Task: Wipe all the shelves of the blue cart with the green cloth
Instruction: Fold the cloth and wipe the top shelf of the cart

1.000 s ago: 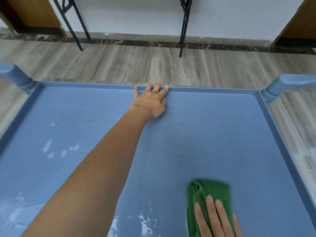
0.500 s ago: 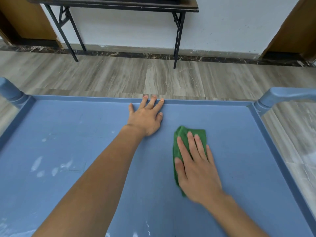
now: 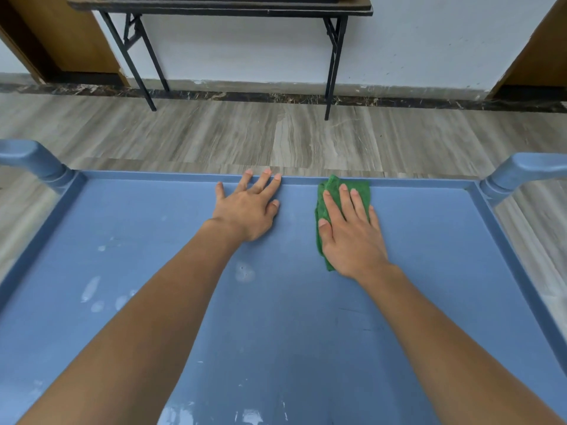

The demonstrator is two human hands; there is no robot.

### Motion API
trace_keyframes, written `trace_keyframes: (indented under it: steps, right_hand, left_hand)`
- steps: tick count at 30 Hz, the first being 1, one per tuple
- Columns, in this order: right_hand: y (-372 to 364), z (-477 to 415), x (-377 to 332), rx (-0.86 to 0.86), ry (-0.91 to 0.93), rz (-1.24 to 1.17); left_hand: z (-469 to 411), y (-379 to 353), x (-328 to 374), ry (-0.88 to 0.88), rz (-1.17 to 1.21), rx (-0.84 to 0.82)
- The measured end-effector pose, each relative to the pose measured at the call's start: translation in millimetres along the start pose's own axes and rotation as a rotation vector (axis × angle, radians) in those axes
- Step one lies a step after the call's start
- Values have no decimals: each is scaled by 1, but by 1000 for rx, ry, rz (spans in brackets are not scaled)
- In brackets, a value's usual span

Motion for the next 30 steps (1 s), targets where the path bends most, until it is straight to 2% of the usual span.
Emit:
trace_keyframes:
  steps: [6, 10, 14, 18, 22, 24, 27, 30]
  right_hand:
    - [2, 70, -16, -46, 50, 21]
    - [1, 147, -19, 0, 126, 61]
    - [-14, 227, -16, 168, 240, 144]
    - [-24, 266, -3, 406, 349, 490]
    - [-30, 266, -2, 547, 411, 513]
    - [-33, 264, -9, 503, 415, 475]
    - [-27, 261, -17, 297, 278, 281]
    - [-11, 236, -31, 121, 220, 100]
  left_hand:
    - [2, 2, 6, 30, 18, -11]
    - [4, 7, 4, 16, 29, -30]
    - [2, 9, 3, 8, 39, -36]
    - [3, 5, 3, 7, 48, -19]
    - [3, 7, -1, -2, 82, -4]
    - [2, 9, -7, -18, 93, -7]
    - [1, 11, -15, -39, 65, -12]
    - [0, 8, -15, -33, 46, 9]
Point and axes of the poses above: each hand's wrist, its own z-axis away from the middle knuckle, its own y-axis out of the back of the hand, x = y × z, the point moved 1 cm from there along -z, towards the middle knuckle, and after that the axes turned 15 degrees about -z, right-handed, at the moved point
